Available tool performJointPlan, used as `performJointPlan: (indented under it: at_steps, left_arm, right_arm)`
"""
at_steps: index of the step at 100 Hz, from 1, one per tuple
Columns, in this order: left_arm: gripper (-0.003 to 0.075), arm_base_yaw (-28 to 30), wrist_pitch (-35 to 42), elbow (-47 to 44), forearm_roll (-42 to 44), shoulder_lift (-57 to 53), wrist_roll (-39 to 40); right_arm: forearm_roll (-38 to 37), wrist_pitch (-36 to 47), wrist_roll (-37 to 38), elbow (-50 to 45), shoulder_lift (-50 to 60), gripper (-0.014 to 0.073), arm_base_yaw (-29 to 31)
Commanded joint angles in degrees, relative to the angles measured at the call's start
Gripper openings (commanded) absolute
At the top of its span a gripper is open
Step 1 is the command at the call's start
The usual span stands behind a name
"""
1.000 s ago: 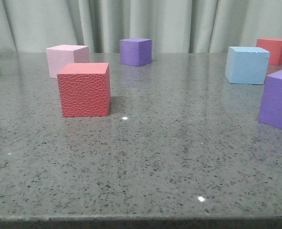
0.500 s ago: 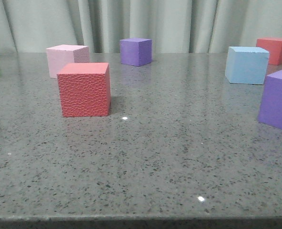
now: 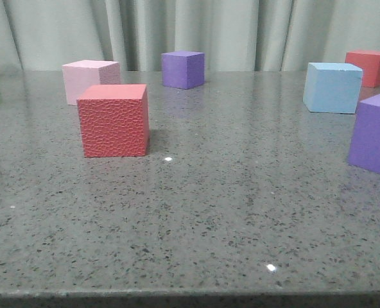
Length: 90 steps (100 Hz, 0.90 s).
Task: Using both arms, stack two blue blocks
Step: 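Lower the open right gripper around the light blue cube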
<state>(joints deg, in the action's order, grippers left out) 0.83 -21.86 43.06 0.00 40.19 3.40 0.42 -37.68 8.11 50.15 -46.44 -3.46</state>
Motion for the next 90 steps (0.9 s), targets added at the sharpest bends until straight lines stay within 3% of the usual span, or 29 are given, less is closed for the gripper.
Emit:
performJointPlan:
  at_steps: [1, 37, 60, 90]
  left_arm:
    - [0.0674, 0.0, 3.9, 2.2, 0.0, 0.3, 0.3]
    - [0.0674, 0.0, 3.9, 2.2, 0.0, 0.3, 0.3]
    - [0.0674, 0.0, 3.9, 2.2, 0.0, 0.3, 0.3]
    - [0.0674, 0.0, 3.9, 2.2, 0.0, 0.3, 0.3]
  right_arm:
    - [0.3, -0.1, -0.4, 6.7, -4.4, 0.0653, 0.2]
    - [3.5, -14.4, -0.4, 29.7, -27.0, 0.0653, -0.5]
    - [8.3, -20.4, -0.4, 44.8, -41.6, 0.0653, -0.5]
    - [9.1, -28.2, 3.1, 61.5, -57.0, 0.0653, -0.5]
